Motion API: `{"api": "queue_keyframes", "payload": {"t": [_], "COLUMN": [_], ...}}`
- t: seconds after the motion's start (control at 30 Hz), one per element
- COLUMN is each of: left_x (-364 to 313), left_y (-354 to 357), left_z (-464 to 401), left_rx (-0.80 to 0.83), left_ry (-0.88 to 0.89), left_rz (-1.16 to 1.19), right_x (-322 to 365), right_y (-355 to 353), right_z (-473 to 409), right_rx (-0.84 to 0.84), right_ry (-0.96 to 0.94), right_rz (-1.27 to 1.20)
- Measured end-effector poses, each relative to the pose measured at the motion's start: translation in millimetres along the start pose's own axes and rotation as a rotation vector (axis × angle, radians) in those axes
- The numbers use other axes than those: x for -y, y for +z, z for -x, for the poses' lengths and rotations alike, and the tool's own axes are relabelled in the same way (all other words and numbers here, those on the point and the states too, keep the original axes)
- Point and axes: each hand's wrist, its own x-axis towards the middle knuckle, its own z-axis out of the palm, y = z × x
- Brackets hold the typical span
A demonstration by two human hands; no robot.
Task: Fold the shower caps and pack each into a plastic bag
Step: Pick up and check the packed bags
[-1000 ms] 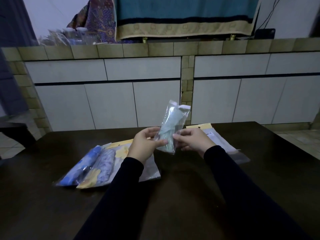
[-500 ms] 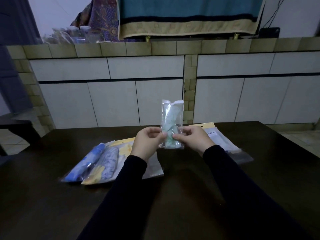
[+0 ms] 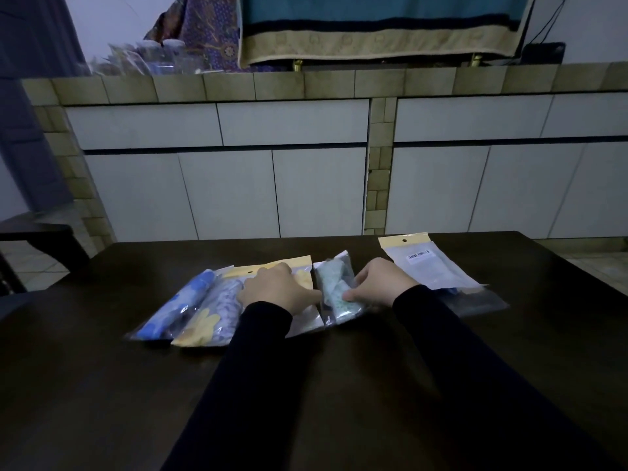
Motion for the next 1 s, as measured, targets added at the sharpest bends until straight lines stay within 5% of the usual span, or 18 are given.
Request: {"api": "queue_keyframes", "payload": {"t": [0.33,0.43,0.6,0.73,1.0], "left_x": [2,-11,-64,-98,-121], "left_y": [-1,-3,17,46,75], "left_z": [0,12,43,54,41], "left_rx": [-0.026,-0.181,-0.405,-0.204,-0.017], "left_ry": [-0.003,0.023,0.473,0.785,0.922], "left_rz": [0.003,-0.035,0.071,0.031,0.028], "right_x": [5,-5,-40,-88,-152], "right_y": [7,-3,-29,-52,-68], "right_z": [12,19,32,39,46], "right_rx": [-0.024,-0.155,-0.409,-0.43,-0.369], "right_ry": [-0.058,-0.125,-0.338,-0.272,-0.133], "right_rz": [0.026,-0.005,-0.094,-0.019,0.021]}}
